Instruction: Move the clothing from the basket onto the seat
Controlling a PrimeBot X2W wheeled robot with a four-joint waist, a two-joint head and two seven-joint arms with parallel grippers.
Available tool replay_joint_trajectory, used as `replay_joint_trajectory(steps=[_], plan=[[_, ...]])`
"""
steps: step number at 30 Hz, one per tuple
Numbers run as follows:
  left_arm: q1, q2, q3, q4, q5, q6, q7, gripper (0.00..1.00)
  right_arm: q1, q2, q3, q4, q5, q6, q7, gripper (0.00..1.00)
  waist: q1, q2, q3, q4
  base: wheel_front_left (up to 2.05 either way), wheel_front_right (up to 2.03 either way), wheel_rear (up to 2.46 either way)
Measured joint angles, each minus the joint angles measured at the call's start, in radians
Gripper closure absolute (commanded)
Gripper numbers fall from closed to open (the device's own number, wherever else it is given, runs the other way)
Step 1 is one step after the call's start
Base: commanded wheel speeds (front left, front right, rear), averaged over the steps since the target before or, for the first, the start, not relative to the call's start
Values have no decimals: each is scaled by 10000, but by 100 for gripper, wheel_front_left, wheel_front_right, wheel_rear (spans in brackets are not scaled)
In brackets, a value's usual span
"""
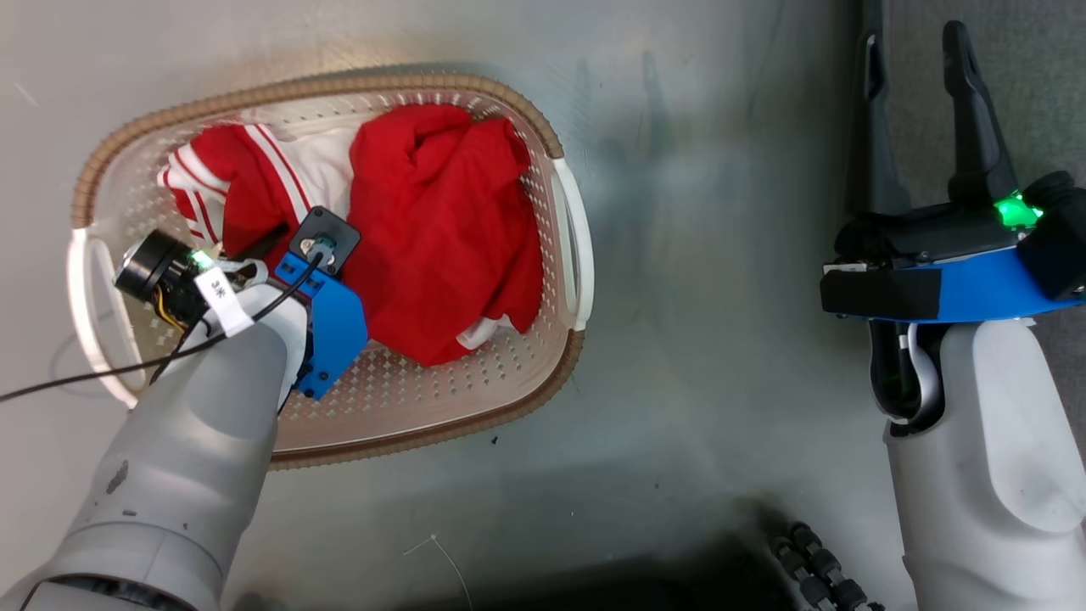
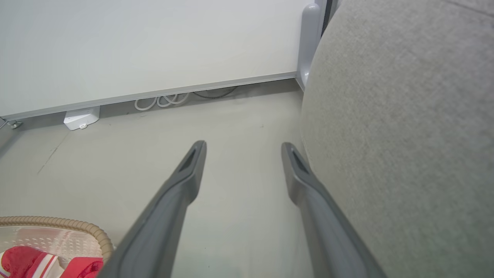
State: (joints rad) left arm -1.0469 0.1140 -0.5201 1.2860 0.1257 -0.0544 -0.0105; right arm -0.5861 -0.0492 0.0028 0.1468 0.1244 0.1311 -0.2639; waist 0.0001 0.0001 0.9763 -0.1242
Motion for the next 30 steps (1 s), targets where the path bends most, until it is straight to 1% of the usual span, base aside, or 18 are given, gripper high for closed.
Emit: replay_joint_trajectory(steps=[4, 7, 17, 18, 19, 20, 21, 30], plan=[[-194, 8, -127, 0, 58, 94, 360, 0, -1, 0, -128, -90, 4, 0, -2, 0, 0, 0, 323, -77, 0, 0, 0], [-211, 2, -257, 12, 92, 242, 499, 0, -1, 0, -190, -157, 4, 0, -2, 0, 0, 0, 512, -118, 0, 0, 0], [-47, -146, -491, 10, 71, 606, 612, 0, 6, 0, -336, -313, -6, 0, -2, 0, -1, 0, 721, -90, 0, 0, 0], [-11, -171, -514, 13, 67, 619, 625, 27, 8, 0, -349, -313, -12, 0, -2, 0, -1, 0, 714, -83, 0, 0, 0], [17, -196, -539, 15, 54, 642, 663, 60, 11, 0, -359, -314, -12, 0, -2, 0, -2, 0, 704, -74, 0, 0, 0], [32, -222, -568, 15, 42, 675, 702, 89, 15, 0, -368, -314, -12, 0, -2, 0, -2, 0, 694, -64, 0, 0, 0], [39, -244, -589, 17, 31, 696, 719, 100, 17, 0, -380, -314, -15, 0, -2, 0, -2, 0, 681, -55, 0, 0, 0], [165, -431, -750, 29, -123, 828, 792, 100, 13, 0, -470, -199, -42, 0, -2, 0, -1, -1, 408, -42, 0, 0, 0]])
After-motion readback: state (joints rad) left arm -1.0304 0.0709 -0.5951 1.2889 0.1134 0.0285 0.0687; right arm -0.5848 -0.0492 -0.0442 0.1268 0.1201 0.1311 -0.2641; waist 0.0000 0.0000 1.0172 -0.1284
